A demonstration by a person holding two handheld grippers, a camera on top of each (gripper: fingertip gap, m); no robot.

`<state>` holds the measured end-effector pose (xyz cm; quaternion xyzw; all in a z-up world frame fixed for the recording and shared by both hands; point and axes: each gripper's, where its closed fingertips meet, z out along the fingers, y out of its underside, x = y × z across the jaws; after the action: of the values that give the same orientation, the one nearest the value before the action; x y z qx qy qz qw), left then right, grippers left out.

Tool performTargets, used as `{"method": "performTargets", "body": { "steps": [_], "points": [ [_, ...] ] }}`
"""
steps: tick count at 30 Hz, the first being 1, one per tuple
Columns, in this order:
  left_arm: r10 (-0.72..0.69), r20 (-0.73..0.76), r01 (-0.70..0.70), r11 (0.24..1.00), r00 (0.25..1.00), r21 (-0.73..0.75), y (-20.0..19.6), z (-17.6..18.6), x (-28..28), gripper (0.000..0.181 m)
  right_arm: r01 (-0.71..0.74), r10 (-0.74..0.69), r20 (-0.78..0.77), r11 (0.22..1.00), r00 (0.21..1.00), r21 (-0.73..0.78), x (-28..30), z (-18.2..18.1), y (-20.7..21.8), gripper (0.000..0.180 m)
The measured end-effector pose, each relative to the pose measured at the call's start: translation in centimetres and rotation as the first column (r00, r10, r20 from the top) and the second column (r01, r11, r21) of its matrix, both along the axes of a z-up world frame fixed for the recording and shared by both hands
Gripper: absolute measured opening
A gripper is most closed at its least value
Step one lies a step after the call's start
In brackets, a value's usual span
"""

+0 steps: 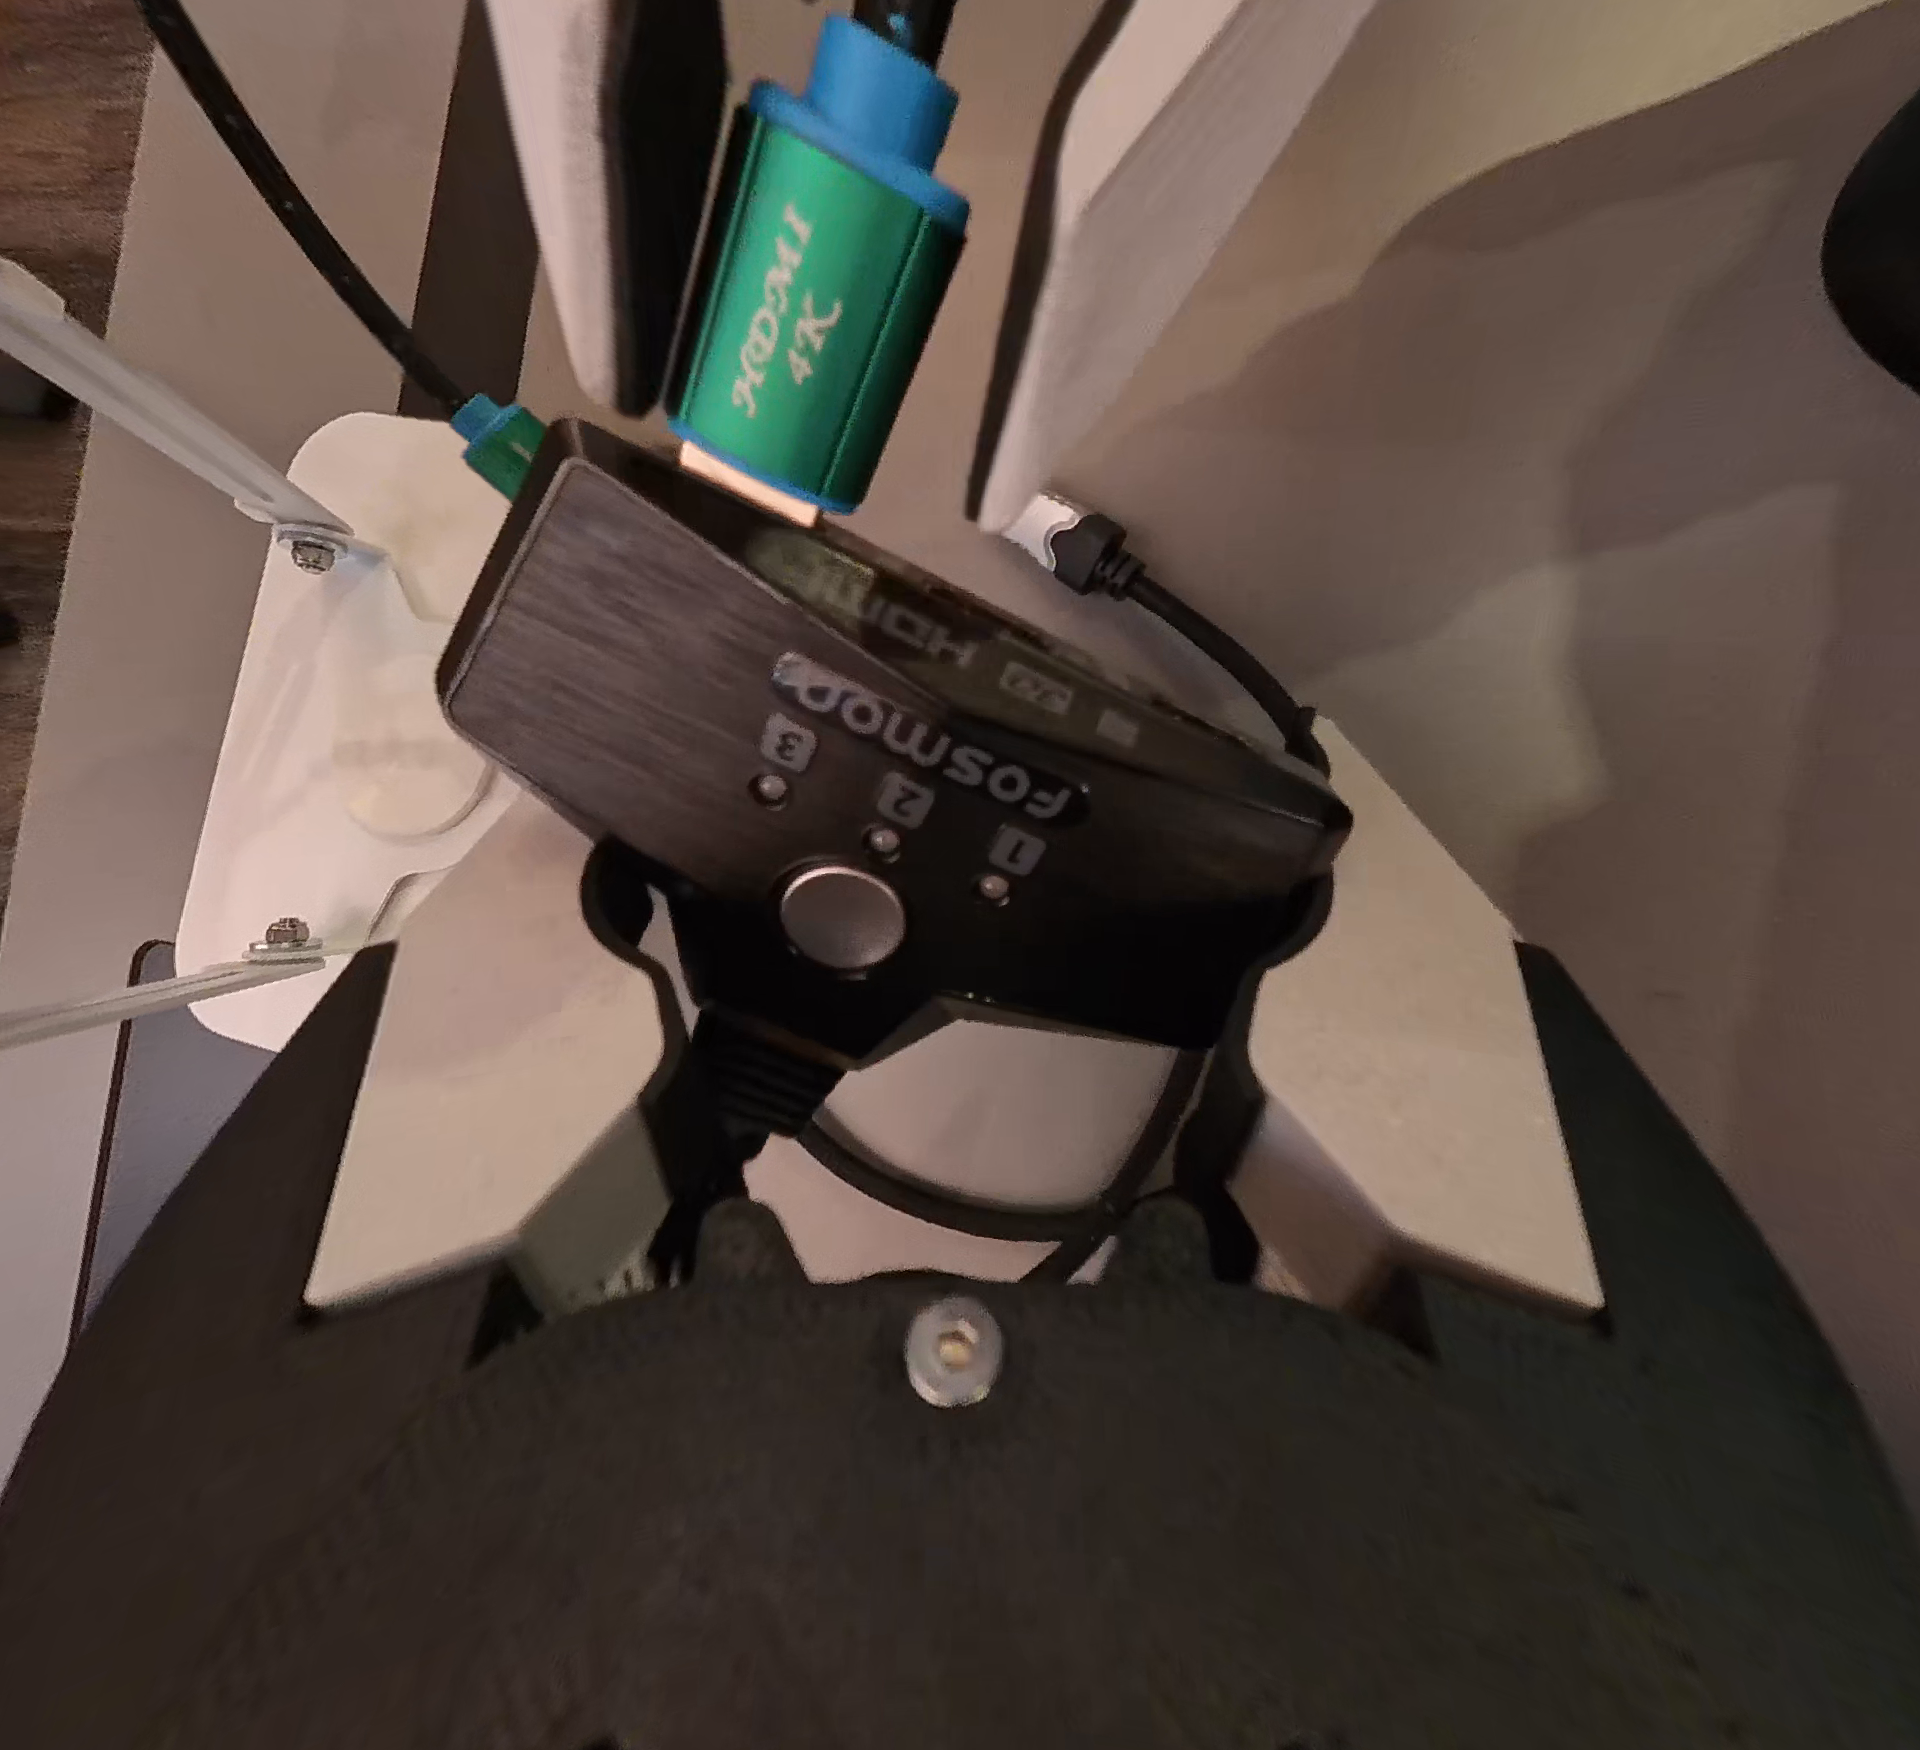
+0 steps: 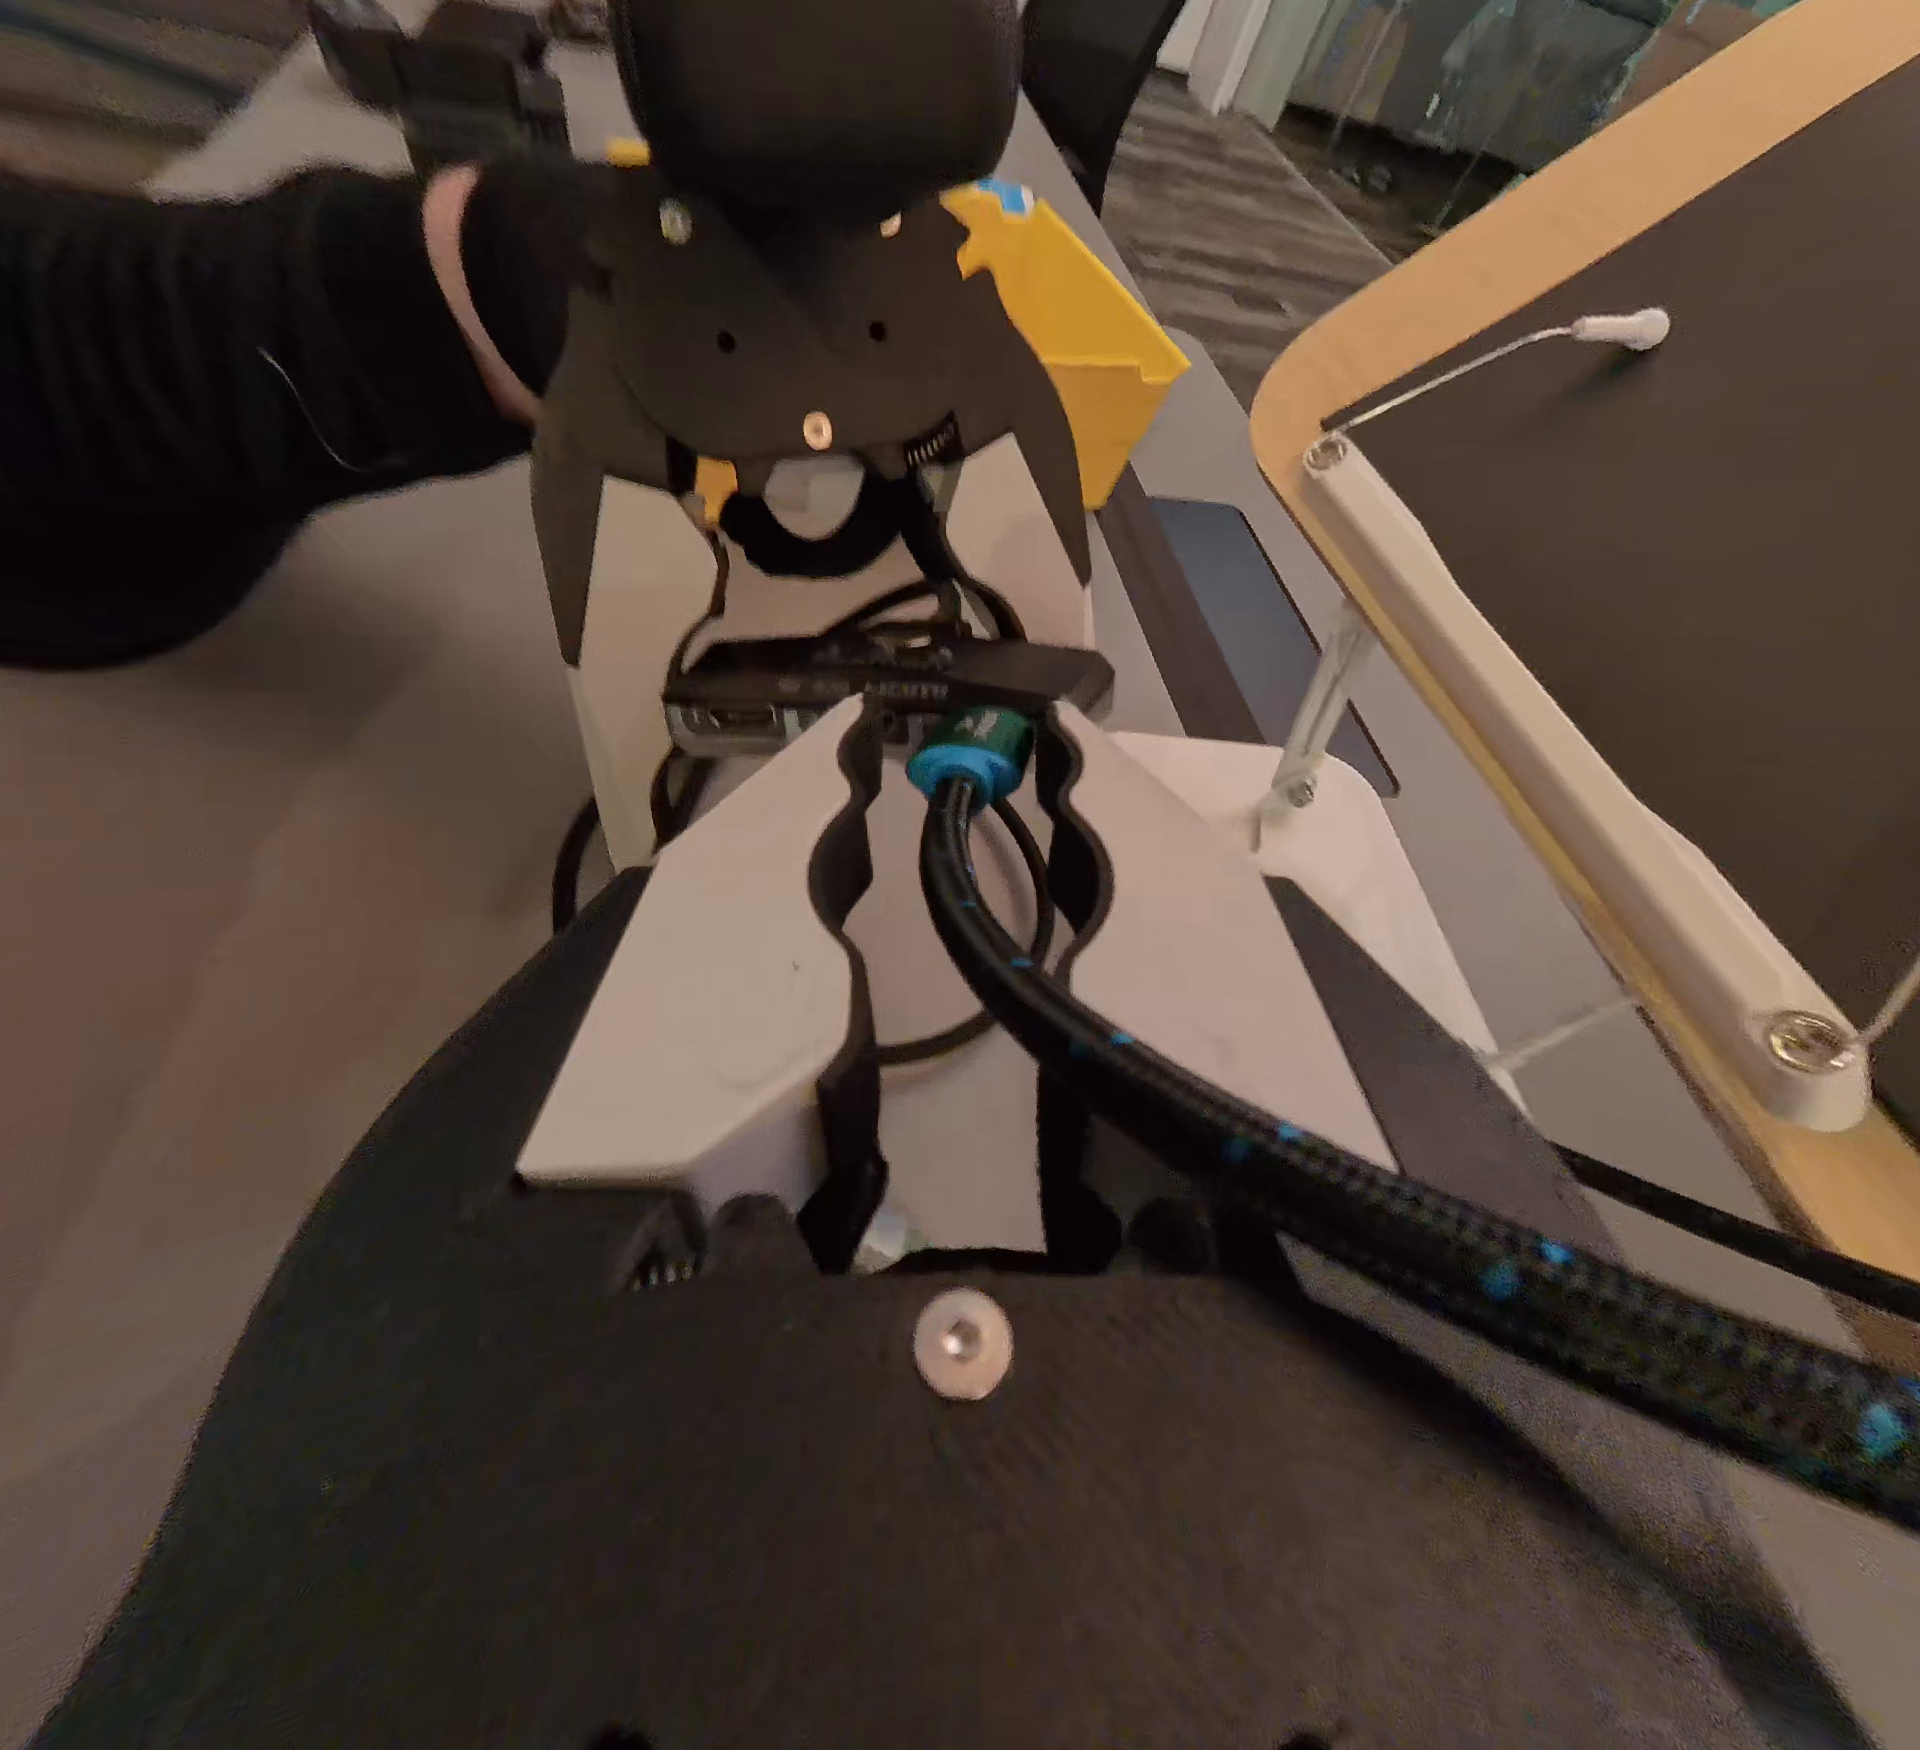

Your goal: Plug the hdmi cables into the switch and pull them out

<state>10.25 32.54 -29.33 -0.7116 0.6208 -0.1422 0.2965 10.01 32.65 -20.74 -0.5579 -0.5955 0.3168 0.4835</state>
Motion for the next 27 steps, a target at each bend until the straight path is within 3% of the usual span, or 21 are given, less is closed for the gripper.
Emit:
{"method": "performTargets", "body": {
  "steps": [7, 10, 12, 22, 27],
  "points": [
    [-0.009, 0.016, 0.009, 1.0, 1.0, -0.018, -0.1, -0.19, 0.24, 0.12, 0.001, -0.002, 0.018, 0.999, 1.0, 0.032, 0.07, -0.21, 0.2, 0.021],
    [-0.004, 0.011, 0.005, 1.0, 1.0, -0.015, -0.04, -0.18, 0.16, 0.12, 0.029, -0.032, 0.063, 0.999, 0.998, 0.042, 0.37, -0.83, 0.72, 0.031],
    [-0.007, 0.016, 0.007, 1.0, 1.0, -0.013, -0.09, -0.05, 0.22, 0.12, 0.016, -0.018, 0.058, 0.999, 0.998, 0.039, 0.39, -0.8, 0.47, 0.022],
    [-0.022, 0.043, 0.024, 0.999, 0.999, -0.045, -0.56, 0.1, 0.65, 0.121, 0.018, -0.02, 0.058, 0.999, 0.998, 0.04, 0.68, -0.78, 0.22, 0.021],
    [-0.038, 0.08, 0.043, 0.997, 0.996, -0.064, -0.94, 0.47, 0.94, 0.13, 0.006, -0.008, 0.052, 0.999, 0.999, 0.037, 0.66, -0.91, 0.04, 0.02]
  ]
}}
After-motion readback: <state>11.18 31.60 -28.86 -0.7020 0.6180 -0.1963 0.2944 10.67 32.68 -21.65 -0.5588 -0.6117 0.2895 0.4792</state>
